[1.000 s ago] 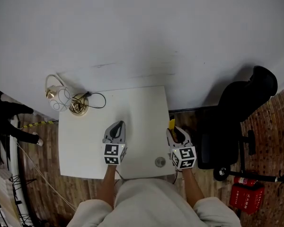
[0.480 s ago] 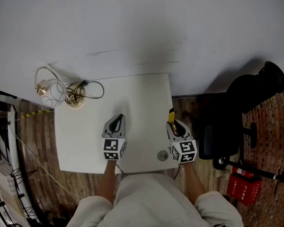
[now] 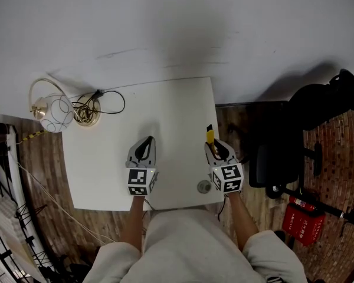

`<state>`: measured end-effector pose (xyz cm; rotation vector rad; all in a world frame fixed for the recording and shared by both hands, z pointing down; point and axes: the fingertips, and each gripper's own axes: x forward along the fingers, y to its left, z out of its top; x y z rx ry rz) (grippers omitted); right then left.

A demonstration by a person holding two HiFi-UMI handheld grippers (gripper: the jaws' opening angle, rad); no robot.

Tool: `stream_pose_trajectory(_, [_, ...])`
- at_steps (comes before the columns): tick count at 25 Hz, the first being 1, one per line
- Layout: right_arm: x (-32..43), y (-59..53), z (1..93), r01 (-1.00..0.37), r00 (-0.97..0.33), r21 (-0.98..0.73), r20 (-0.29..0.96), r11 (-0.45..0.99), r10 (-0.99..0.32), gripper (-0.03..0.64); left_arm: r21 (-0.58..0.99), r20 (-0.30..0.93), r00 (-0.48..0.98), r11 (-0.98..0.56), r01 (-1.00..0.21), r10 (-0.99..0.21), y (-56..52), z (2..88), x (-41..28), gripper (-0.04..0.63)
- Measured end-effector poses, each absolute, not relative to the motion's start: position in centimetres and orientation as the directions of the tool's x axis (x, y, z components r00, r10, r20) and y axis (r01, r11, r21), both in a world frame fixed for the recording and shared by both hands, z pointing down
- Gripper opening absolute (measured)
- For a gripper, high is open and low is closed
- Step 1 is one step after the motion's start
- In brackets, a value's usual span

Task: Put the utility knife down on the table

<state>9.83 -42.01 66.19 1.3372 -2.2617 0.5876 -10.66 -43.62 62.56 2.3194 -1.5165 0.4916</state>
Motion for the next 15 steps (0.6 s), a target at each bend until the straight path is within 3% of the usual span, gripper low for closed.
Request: stream_pose_trajectory(15, [7.3,-46.5,72.2,-0.848,-0.442,-0.103,0.681,0.520,-0.584,0.110,0.101,0.448,0.380,-0.376,-0.921,-0.809,-43.9,62.7,-10.6,0.009])
